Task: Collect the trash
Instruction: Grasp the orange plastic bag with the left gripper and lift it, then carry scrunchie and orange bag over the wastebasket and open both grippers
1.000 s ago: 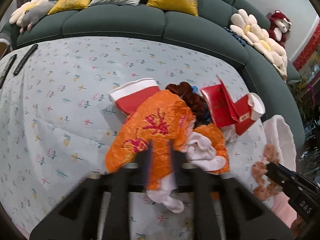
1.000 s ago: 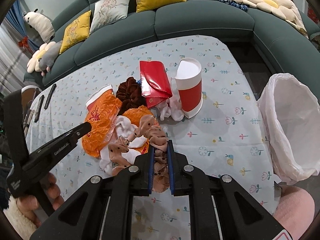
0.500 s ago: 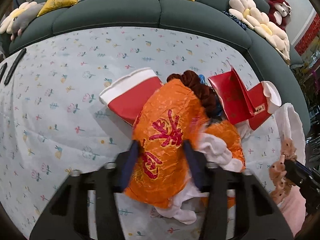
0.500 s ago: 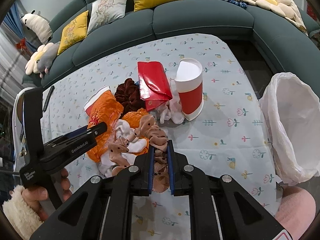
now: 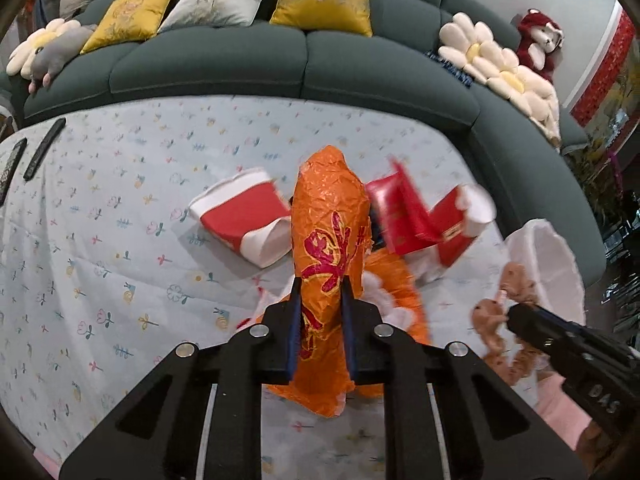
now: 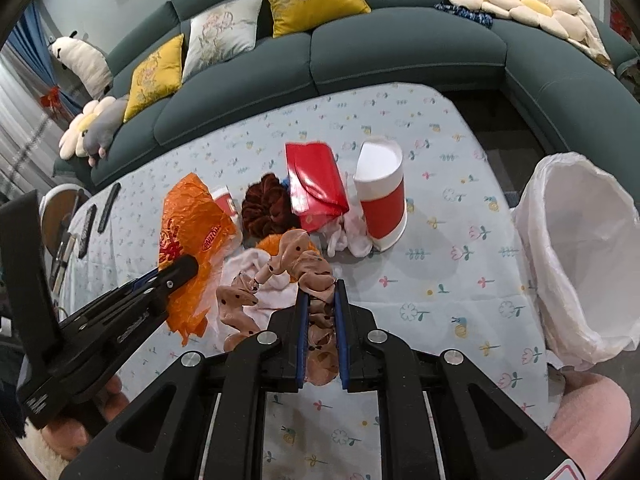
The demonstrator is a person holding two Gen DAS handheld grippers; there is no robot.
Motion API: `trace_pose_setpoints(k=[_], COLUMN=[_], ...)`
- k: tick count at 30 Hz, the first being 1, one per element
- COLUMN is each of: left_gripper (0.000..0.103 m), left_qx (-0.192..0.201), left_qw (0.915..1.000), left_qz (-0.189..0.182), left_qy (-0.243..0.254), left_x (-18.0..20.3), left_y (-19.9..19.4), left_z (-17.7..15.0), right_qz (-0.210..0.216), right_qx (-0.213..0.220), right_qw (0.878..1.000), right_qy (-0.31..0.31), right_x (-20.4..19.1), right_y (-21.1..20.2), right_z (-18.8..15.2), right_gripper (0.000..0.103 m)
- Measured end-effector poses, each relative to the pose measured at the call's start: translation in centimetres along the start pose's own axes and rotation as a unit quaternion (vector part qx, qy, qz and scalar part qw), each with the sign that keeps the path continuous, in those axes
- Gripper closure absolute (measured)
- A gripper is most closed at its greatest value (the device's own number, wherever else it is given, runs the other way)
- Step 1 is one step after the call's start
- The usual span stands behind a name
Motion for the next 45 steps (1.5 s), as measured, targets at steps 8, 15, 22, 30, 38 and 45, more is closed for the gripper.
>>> trace_pose_setpoints(k=[8, 15, 22, 30, 38, 45], left_gripper=[0.086, 0.086, 0.086, 0.086, 0.086, 0.083], left_qx=[0.029, 0.04, 0.042, 0.032, 0.01, -0.018], left_qw=[0.9993, 0.9974, 0.9934, 0.9865, 0.9771, 0.9679], left_qz=[-0.012, -0.018, -0.03, -0.049, -0.069, -0.092], left_qy=[0.022, 0.056, 0.102, 0.153, 0.201, 0.233], left_x=[4.8, 9.7, 15.5, 22.7, 29.2, 34.4], left_y=[-3.2, -4.7, -4.9, -3.9, -2.1, 0.4], left_z=[0.6, 0.4, -0.6, -1.4, -2.1, -2.6], right_qz=[0.006, 0.003, -0.009, -0.027, -0.04, -0.054], right_qx=[0.046, 0.081, 0.11, 0.131, 0.147, 0.154], right_qw=[0.999, 0.996, 0.992, 0.985, 0.975, 0.966], right_qy=[0.013, 0.036, 0.063, 0.111, 0.163, 0.199], right_x=[1.6, 5.0, 9.7, 16.4, 23.0, 27.9], right_y=[-4.3, -7.8, -10.9, -13.2, -14.7, -15.2], right_z=[0.6, 0.7, 0.1, -0.8, -1.5, -2.0], right_gripper=[0.091, 0.091, 0.091, 0.091, 0.091, 0.091])
Point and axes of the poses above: each gripper's, at about its wrist camera, not at the fingertips, and y roughly the way its jaws point, x to its right, z to its top, the point moved 8 cm from there along y, roughly the way its jaws point, and after that the axes turned 11 degrees about -x, right-handed, at the moved point
